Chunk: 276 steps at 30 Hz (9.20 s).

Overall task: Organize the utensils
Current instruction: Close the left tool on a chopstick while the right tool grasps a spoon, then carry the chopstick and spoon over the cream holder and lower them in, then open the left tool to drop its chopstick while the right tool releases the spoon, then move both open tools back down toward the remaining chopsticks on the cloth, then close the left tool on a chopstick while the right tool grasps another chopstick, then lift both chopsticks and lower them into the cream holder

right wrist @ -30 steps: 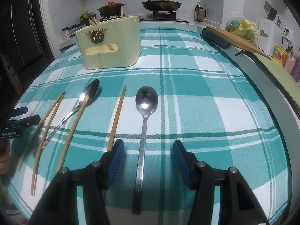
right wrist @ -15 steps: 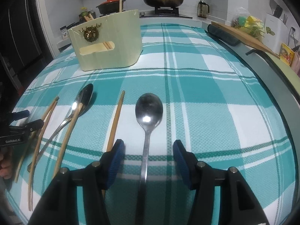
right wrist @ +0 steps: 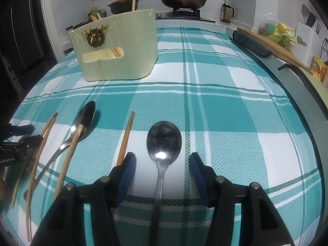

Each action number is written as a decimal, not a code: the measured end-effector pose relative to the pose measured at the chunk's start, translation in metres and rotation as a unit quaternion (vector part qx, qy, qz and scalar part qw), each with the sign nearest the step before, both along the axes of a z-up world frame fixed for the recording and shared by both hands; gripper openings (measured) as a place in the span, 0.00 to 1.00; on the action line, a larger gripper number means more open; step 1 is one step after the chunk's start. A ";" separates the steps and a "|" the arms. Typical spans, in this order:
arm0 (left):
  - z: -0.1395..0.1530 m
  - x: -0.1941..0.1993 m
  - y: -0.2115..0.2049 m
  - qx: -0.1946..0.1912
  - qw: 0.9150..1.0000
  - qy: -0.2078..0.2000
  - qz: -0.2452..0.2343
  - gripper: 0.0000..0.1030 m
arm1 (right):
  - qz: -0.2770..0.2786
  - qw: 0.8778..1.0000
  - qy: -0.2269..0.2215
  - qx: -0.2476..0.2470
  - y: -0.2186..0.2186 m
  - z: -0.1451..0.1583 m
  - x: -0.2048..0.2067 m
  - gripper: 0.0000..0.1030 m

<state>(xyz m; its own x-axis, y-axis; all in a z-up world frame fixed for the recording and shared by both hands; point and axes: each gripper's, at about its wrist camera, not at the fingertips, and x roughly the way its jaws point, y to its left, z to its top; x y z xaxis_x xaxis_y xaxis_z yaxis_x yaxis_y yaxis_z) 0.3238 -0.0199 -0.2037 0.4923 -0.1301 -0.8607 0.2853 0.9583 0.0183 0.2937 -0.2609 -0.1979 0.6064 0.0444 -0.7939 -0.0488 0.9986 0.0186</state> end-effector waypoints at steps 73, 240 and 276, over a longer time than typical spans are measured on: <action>0.260 -0.035 0.044 -0.194 0.941 -0.276 0.016 0.04 | 0.112 0.968 -0.217 0.057 0.015 0.223 -0.027 0.33; 0.148 -0.052 0.053 -0.125 0.984 -0.125 0.031 0.04 | 0.115 0.988 -0.070 0.071 0.035 0.146 -0.002 0.06; 0.304 0.002 0.043 -0.194 0.942 -0.273 0.017 0.04 | 0.130 0.950 -0.270 0.087 0.039 0.253 0.032 0.06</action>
